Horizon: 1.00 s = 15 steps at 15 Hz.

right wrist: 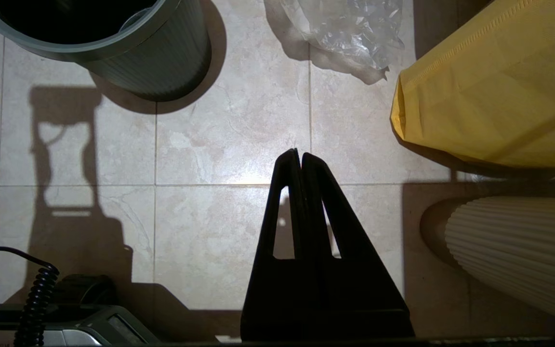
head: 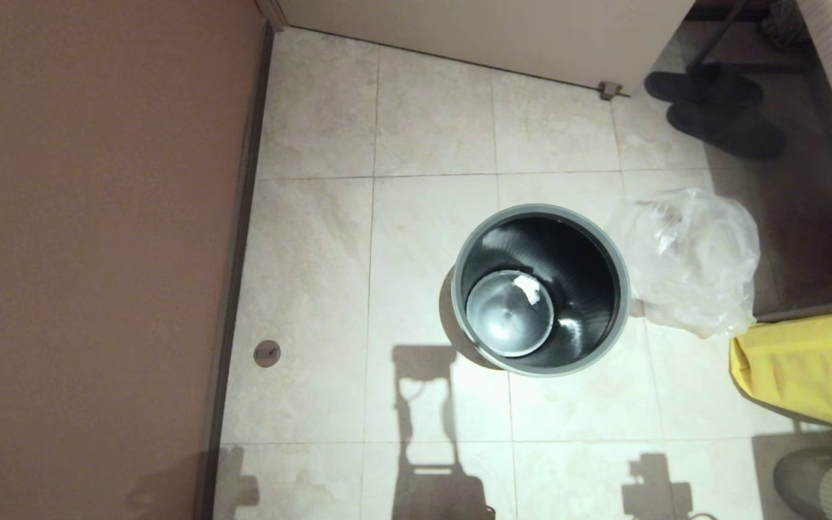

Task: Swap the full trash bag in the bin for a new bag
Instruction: Pick up the trash bag

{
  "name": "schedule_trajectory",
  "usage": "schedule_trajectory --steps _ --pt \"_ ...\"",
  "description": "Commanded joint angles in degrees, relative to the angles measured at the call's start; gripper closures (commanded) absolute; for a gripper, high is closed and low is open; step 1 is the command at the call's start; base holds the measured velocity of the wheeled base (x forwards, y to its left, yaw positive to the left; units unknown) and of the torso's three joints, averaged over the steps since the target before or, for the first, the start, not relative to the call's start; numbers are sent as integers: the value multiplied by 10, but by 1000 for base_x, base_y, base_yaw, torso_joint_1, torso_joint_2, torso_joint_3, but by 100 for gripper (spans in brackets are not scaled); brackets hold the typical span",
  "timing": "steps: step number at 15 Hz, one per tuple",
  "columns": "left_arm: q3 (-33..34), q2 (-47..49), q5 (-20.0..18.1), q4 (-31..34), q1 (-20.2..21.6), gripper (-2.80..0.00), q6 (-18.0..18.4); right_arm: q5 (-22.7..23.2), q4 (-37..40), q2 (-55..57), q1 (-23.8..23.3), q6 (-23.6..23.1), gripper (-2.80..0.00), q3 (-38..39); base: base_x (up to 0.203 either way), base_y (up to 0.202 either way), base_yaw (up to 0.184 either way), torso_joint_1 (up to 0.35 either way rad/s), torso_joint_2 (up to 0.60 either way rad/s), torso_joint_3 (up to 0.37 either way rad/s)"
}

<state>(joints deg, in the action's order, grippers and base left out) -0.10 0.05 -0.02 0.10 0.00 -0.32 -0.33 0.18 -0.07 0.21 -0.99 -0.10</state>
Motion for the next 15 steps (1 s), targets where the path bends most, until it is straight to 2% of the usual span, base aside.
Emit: schedule_trajectory --steps 1,15 --pt "0 0 0 0 0 0 0 0 0 1 0 0 0 0 0 0 0 0 0 0" --pt "0 0 0 0 0 0 0 -5 6 1 0 13 0 -3 0 0 0 0 0 0"
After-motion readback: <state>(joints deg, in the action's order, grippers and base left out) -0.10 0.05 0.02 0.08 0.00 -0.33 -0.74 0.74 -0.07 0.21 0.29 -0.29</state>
